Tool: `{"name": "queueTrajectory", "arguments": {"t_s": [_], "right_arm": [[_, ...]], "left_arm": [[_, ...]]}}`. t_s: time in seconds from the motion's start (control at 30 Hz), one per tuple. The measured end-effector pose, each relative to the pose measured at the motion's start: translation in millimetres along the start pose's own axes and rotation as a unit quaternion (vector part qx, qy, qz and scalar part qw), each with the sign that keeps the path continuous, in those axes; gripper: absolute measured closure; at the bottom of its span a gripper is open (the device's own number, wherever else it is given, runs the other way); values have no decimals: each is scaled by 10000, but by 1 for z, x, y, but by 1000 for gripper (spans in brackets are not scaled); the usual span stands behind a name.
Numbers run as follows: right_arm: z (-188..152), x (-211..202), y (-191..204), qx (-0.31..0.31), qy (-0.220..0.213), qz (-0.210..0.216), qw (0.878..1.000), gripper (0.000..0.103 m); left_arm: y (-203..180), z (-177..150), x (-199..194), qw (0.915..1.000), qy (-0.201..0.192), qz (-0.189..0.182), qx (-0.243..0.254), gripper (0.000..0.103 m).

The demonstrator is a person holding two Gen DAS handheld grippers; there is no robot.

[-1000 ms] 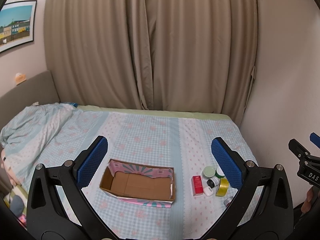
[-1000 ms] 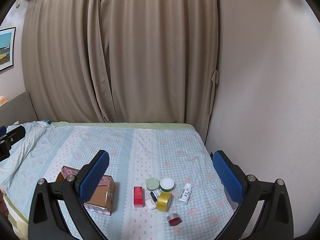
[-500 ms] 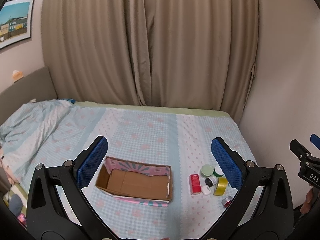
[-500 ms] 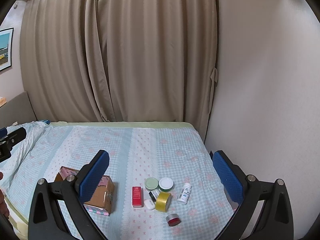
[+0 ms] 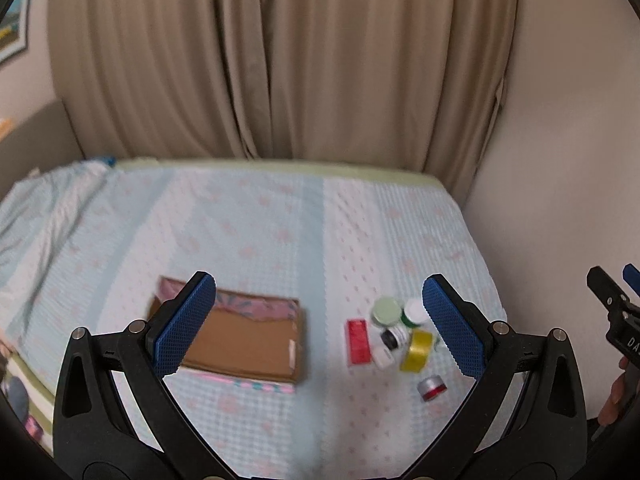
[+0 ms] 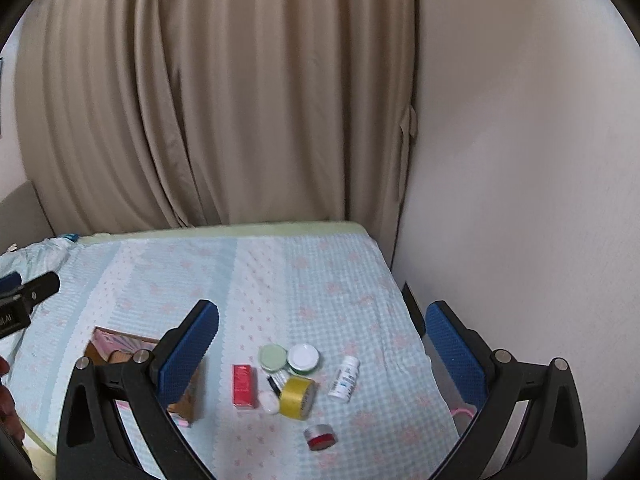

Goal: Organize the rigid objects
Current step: 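Grasp the red MARUBI box with the left tool while the right tool grasps the white vitamin bottle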

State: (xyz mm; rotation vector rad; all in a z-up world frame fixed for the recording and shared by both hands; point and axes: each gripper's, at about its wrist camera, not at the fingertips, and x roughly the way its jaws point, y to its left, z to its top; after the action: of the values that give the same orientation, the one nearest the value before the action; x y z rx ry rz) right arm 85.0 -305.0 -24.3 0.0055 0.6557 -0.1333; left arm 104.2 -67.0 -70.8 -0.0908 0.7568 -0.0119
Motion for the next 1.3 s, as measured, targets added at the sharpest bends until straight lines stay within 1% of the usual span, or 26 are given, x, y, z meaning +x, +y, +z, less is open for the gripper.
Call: {"name": "queueTrajectory", "arguments": {"t_s": [0.17,0.27,0.33,0.4,0.43,0.53,0.67,0.77,0.83,0.87,0.9,0.97,1.0,1.03,1.07,1.1,1.13,1.23,1.27,1.3], "right_arm": [[-10,51,-25,100,435,-74,9990,0],[-21,90,-39,186,793,-85,9966,0],[-30,121,-48,319,1144,-91,9929,0],[-42,155,-58,543,1503,-102,9871,0],[-45,163,-60,600,1605,-97,9852,0],[-63,205,-70,850,2056,-126,9749,0],[-91,265,-79,1092,2679,-213,9570,0],[-113,303,-82,1206,3074,-227,9436,1],[-130,328,-83,1268,3348,-217,9335,8],[-140,343,-83,1303,3532,-198,9262,10],[-146,351,-83,1329,3628,-194,9221,11],[-160,371,-81,1389,3845,-173,9125,12],[-165,378,-80,1397,3914,-166,9094,14],[-170,384,-78,1400,3985,-166,9063,18],[-176,390,-77,1404,4073,-160,9023,20],[-182,398,-76,1423,4164,-146,8979,24],[-187,404,-75,1452,4236,-141,8940,28],[-195,415,-74,1497,4357,-160,8874,34],[-197,419,-74,1502,4394,-174,8855,36],[-200,422,-73,1487,4451,-199,8828,40]], "left_arm": [[-26,-21,78,9975,703,-46,-92,1],[-39,-38,124,9939,1094,-35,-101,1],[-46,-49,155,9906,1368,-36,-71,1],[-55,-62,191,9858,1681,-25,-31,1],[-58,-70,211,9824,1865,-35,-27,1],[-65,-87,252,9742,2257,-37,-62,1],[-67,-110,303,9628,2697,40,-145,1],[-67,-127,336,9554,2944,131,-167,6],[-66,-137,356,9502,3105,181,-207,9],[-65,-143,366,9475,3182,201,-239,14],[-64,-148,375,9447,3263,221,-264,16],[-62,-155,389,9405,3374,284,-281,16],[-62,-159,396,9386,3424,336,-274,16],[-61,-162,401,9373,3455,379,-256,16],[-62,-165,407,9357,3497,413,-230,20],[-62,-169,413,9337,3551,413,-208,26],[-63,-172,418,9315,3611,384,-201,28],[-63,-179,429,9282,3701,312,-249,33],[-63,-181,433,9268,3734,284,-280,40],[-63,-183,438,9257,3761,259,-292,49]]}}
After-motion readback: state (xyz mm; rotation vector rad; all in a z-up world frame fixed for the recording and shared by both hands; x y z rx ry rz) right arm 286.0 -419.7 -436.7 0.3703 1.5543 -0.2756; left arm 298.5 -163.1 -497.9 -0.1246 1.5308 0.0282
